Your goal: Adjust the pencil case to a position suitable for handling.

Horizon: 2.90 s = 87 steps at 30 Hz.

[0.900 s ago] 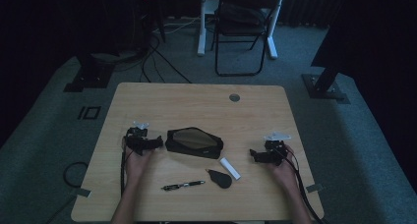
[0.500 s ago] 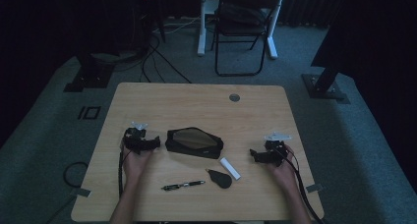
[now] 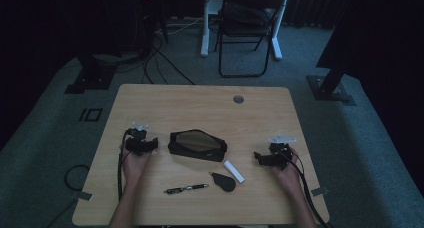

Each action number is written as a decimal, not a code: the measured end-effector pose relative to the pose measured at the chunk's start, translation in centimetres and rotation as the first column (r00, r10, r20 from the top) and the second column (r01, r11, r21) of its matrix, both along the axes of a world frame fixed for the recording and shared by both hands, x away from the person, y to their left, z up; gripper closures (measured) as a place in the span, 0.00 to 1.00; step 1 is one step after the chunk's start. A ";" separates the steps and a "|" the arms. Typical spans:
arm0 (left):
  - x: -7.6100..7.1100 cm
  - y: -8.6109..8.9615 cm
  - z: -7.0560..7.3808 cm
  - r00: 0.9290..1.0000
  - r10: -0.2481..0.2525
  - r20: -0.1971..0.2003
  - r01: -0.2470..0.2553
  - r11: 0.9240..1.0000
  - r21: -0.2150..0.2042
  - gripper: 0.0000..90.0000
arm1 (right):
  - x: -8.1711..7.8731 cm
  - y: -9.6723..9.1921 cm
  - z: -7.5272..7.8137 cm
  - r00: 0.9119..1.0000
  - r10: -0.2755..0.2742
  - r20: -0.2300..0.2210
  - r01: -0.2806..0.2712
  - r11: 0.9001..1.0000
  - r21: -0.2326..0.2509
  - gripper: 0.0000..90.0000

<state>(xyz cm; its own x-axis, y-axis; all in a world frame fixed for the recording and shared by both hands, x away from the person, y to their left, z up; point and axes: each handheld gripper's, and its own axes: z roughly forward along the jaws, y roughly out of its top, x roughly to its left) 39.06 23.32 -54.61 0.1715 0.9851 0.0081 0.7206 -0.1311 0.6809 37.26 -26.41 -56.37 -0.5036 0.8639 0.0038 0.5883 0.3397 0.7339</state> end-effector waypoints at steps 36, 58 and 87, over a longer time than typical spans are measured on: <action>-1.0 -4.9 6.0 0.951 -0.252 0.178 0.268 0.961 -0.073 0.45 | 0.0 0.0 0.0 1.000 -0.003 0.000 0.003 1.000 0.001 0.14; -1.9 -7.4 5.1 0.881 -0.453 0.135 0.453 0.891 0.036 0.79 | 0.0 0.0 0.0 1.000 -0.003 0.000 0.003 1.000 0.001 0.14; -7.9 -6.5 4.5 0.863 -0.476 0.168 0.485 0.874 -0.016 0.84 | 0.0 0.0 0.0 1.000 -0.003 0.000 0.003 1.000 0.001 0.14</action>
